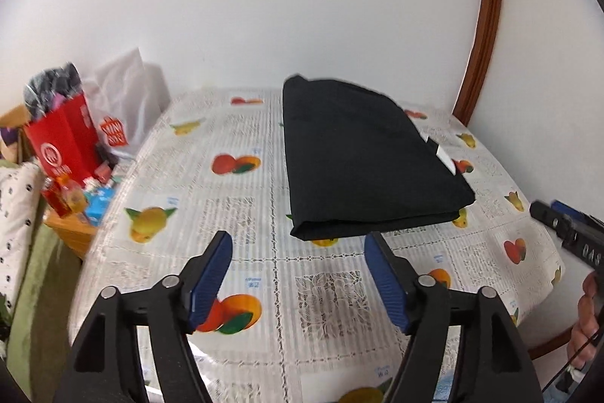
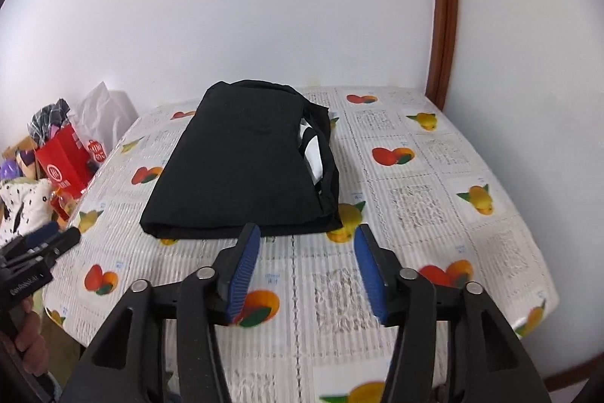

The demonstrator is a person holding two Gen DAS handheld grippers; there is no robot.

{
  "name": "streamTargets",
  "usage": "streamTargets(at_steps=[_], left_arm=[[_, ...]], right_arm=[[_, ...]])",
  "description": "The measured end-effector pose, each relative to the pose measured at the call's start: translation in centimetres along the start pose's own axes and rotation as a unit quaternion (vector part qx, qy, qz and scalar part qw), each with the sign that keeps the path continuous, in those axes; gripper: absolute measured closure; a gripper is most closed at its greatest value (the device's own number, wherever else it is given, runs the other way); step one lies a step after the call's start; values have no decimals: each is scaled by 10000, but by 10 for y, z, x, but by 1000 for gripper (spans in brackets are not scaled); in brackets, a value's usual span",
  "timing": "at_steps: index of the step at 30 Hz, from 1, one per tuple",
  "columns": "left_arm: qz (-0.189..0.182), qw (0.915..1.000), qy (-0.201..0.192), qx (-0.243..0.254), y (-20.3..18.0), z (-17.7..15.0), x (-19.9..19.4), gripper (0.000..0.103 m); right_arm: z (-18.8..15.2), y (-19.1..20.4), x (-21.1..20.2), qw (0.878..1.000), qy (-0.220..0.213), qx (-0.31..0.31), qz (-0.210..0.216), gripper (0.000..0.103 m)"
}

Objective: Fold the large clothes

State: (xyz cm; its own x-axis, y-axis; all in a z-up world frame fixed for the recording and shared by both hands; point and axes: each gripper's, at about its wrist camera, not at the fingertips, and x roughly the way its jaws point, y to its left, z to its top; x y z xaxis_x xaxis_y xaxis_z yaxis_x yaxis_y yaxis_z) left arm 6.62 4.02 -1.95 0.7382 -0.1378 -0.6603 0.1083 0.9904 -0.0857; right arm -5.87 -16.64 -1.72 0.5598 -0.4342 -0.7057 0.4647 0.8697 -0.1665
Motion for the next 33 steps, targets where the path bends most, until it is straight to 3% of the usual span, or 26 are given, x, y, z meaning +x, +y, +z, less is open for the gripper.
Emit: streamTargets(at_steps=[1, 2, 10, 20, 33], left_arm=[[13, 9999, -100, 8, -1, -2, -11, 27], [14, 9999, -148, 11, -2, -3, -16, 26], [-50, 9995, -290, 65, -8, -18, -47, 22], [93, 9990, -421, 154, -14, -27, -59, 13], [197, 9987, -435, 152, -10, -28, -63, 11]], right_arm=[[-3, 1, -6, 10000, -14, -16, -26, 22], [-7, 3, -12, 10000, -44, -38, -26, 17], [-28, 3, -55, 9987, -310, -95, -387, 5], [-41, 0, -74, 9967, -437, -159, -661, 1], [-44, -3, -76, 9959, -445, -62, -781, 0]])
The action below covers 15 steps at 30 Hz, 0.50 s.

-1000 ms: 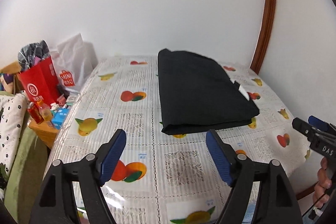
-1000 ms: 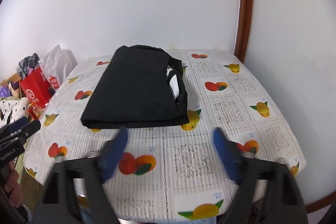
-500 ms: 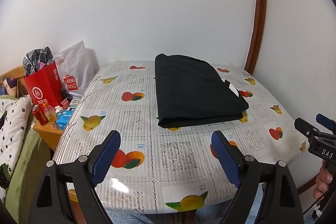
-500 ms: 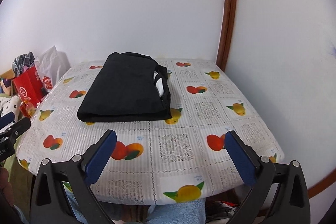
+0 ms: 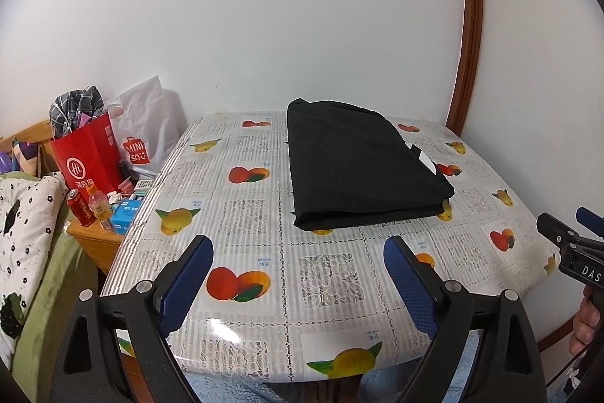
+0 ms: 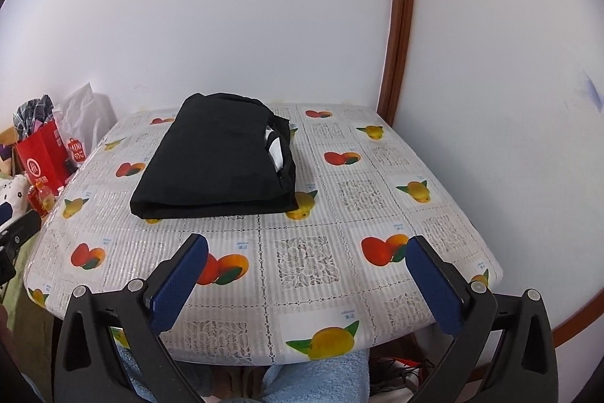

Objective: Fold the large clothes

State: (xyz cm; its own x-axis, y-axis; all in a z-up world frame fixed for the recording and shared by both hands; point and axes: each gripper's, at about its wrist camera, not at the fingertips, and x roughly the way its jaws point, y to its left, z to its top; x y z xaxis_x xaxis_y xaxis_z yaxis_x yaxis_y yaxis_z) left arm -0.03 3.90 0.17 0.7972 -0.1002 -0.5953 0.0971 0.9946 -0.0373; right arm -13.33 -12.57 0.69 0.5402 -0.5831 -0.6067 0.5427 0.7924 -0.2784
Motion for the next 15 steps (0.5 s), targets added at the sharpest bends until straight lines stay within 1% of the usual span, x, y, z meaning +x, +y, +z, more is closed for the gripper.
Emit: streamTargets(at_steps=[15], left_arm=[[34, 10000, 16, 54, -2, 0, 0, 11]], right_arm=[[-2, 0, 0, 10000, 4, 22, -8, 0]])
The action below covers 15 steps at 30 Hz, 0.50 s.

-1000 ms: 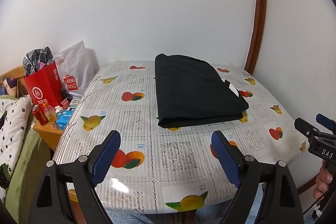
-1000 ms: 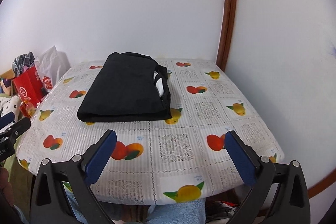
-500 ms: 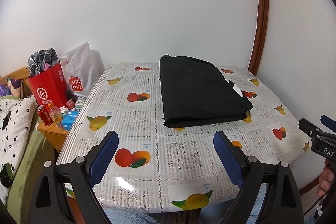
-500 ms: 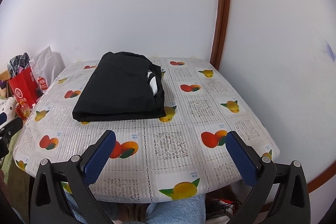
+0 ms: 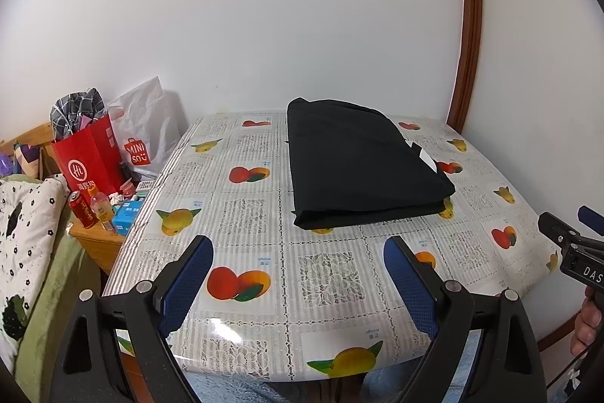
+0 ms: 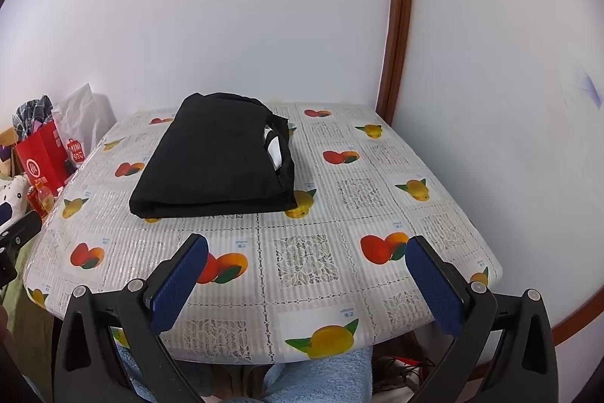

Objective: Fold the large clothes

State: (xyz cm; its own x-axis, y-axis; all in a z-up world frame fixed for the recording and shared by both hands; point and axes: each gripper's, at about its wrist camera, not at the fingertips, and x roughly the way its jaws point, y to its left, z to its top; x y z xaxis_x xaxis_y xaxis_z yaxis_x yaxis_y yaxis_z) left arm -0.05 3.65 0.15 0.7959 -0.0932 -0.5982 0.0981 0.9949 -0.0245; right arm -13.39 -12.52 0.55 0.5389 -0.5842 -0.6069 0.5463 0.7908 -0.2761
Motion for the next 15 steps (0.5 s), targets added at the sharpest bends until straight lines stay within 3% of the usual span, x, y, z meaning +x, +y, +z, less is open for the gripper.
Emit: streamTargets(at_steps=[15], left_arm=[[15, 10000, -8, -28, 0, 1, -1, 11]], right_arm=[[1, 0, -2, 10000, -10, 41, -20, 0]])
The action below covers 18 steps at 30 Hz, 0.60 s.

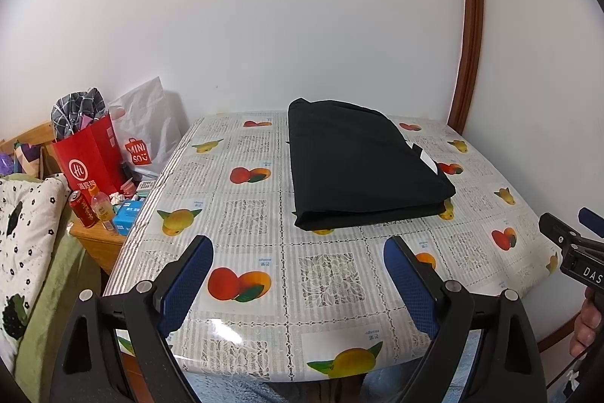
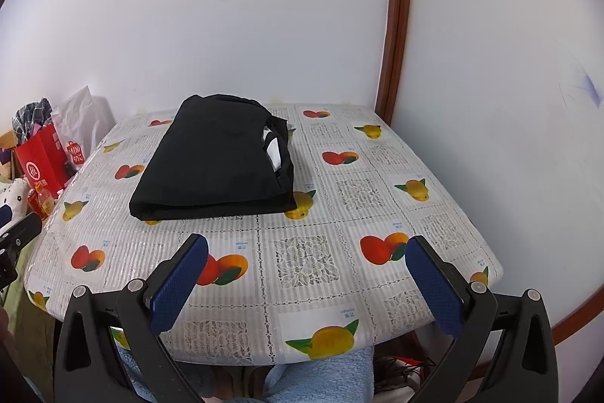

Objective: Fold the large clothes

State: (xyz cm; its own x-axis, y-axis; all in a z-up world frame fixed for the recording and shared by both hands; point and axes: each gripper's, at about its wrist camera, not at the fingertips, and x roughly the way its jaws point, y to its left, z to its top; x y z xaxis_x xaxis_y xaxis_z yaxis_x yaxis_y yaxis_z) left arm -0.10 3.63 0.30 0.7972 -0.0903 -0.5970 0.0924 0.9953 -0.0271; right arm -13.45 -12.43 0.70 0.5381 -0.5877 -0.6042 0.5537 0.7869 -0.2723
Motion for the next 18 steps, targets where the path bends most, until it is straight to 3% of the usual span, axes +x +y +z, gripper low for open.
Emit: streamTargets(at_steps=[18], left_arm=[[6, 10000, 8, -19, 1, 0, -1, 11]], right_arm=[[0, 1, -1, 10000, -3, -2, -1, 0]])
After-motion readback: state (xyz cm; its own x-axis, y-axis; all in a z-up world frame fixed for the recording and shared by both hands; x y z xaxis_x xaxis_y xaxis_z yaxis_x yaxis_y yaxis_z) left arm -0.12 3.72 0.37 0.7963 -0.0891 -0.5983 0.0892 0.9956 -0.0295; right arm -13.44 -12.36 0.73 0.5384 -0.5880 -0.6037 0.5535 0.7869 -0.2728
